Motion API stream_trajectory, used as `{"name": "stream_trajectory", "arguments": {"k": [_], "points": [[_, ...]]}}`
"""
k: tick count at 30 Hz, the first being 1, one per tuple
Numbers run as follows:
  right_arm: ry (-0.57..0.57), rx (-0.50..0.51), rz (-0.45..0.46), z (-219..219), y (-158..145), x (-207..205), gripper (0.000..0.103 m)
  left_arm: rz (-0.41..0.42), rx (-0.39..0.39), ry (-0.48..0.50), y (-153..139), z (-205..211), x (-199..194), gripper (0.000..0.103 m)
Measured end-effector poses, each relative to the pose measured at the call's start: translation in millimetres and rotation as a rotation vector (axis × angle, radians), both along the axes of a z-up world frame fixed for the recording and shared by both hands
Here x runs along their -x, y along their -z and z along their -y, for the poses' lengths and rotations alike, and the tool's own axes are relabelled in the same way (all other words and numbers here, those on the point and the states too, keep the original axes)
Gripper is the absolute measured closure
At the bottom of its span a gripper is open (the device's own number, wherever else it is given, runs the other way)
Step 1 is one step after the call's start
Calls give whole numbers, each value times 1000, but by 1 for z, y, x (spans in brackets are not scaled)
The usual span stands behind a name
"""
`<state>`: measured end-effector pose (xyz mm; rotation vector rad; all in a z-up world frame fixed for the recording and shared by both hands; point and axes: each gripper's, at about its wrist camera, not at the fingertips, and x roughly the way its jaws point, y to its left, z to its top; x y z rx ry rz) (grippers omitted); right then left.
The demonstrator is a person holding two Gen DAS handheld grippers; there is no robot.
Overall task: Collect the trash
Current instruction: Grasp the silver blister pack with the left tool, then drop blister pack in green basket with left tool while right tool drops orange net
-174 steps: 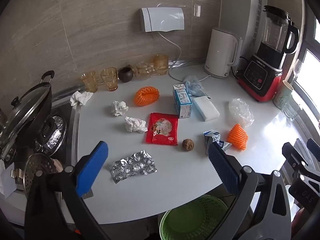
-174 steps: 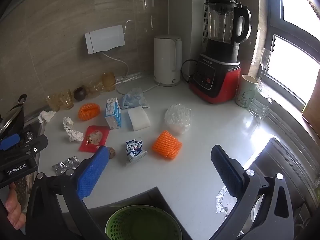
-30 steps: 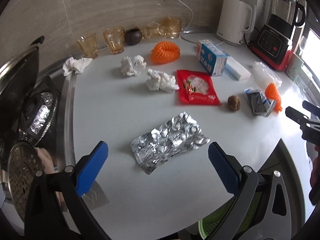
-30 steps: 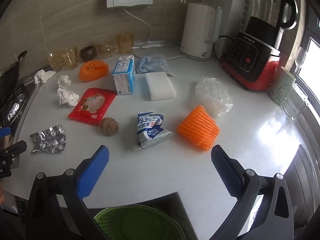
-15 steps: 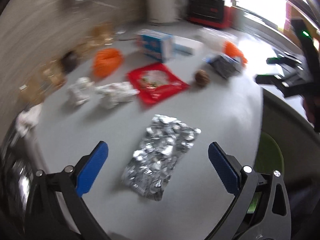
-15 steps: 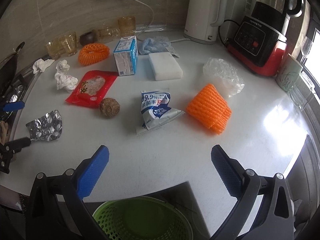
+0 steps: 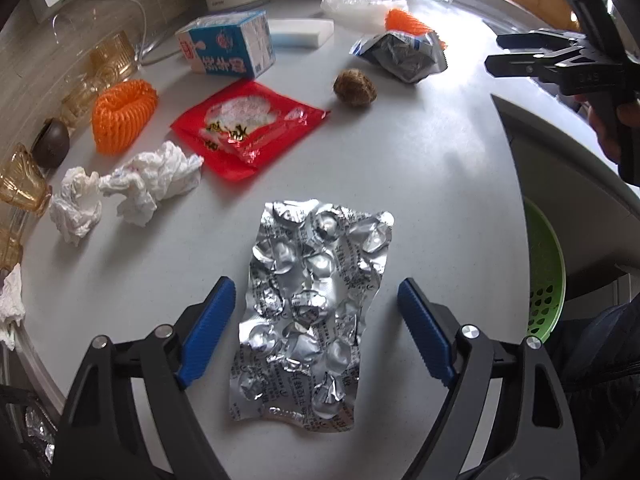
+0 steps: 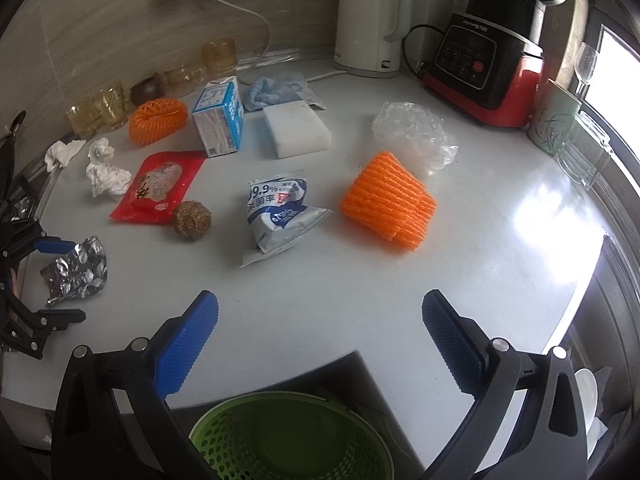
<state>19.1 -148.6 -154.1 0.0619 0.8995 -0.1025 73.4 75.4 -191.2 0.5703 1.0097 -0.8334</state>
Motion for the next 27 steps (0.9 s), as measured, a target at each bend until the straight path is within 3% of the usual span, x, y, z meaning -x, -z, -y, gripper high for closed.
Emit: {"name": "stream_trajectory", "arguments": {"k": [8, 14, 19, 27], "points": [[28, -3, 4, -1, 0, 0, 2, -1, 8, 21, -4, 0, 0, 50], [15, 3, 13, -4, -3, -2, 2, 0, 22, -44, -6, -6, -2, 52], [14, -1, 27, 6, -9, -7, 2, 34, 22, -157, -13, -5, 1, 52], [100, -36, 38, 66, -14, -41, 5, 78, 71, -307, -36, 17, 26, 52]]}}
